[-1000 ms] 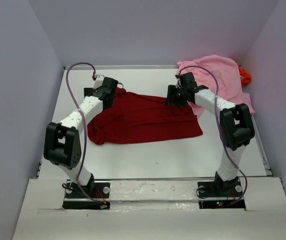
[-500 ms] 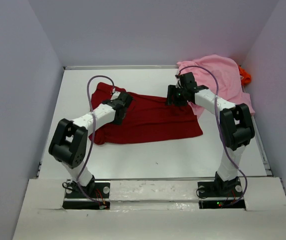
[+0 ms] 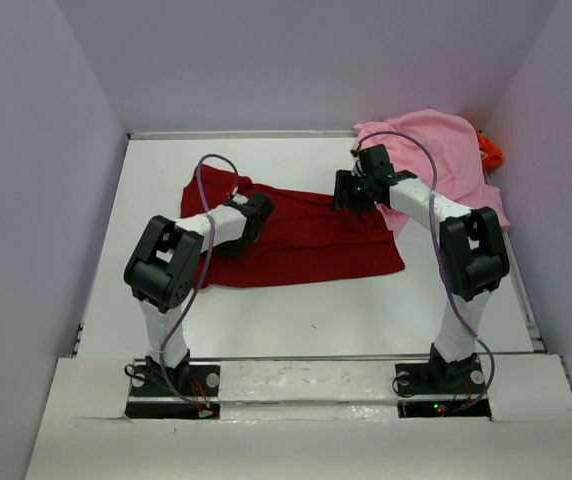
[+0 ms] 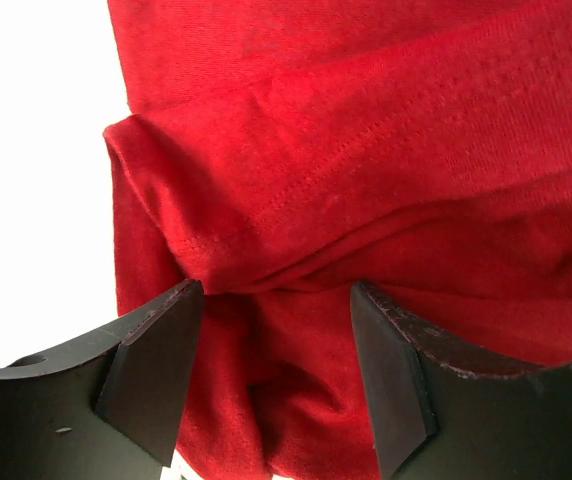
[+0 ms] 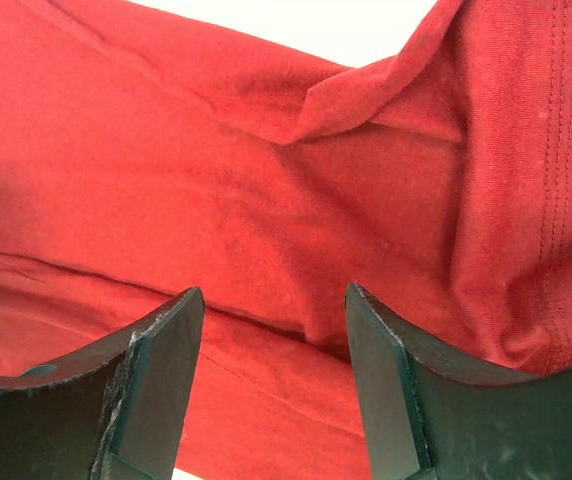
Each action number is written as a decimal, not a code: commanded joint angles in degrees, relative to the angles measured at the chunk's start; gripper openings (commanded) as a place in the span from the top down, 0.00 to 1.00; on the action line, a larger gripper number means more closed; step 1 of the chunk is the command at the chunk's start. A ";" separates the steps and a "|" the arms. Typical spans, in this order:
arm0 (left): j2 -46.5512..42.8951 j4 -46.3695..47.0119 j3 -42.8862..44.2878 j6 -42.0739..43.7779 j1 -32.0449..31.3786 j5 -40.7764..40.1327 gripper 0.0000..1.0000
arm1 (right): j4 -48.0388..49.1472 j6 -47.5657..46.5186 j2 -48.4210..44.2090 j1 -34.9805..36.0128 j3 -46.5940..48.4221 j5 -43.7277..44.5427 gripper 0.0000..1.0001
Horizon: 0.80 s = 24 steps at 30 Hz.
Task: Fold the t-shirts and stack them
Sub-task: Fold the tshirt
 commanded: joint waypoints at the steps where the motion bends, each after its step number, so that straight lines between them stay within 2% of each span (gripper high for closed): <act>1: 0.56 -2.03 3.61 -1.04 0.54 -5.04 0.28 | 1.94 -0.73 -1.91 -0.13 0.29 0.00 0.36; 12: 5.65 -1.60 11.69 1.51 2.38 -8.56 0.28 | 2.11 -0.90 -2.00 -0.13 0.29 0.09 0.36; 15: 7.32 -2.56 12.23 1.52 2.82 -8.13 0.28 | 2.11 -0.90 -2.17 -0.13 0.20 0.09 0.36; 18: 4.70 -1.25 10.39 1.43 1.60 -6.01 0.28 | 2.11 -0.99 -2.26 -0.13 0.29 0.17 0.36; 24: 2.84 -2.82 8.28 0.20 0.10 -6.80 0.28 | 2.20 -0.73 -1.47 -0.13 0.55 -0.53 0.36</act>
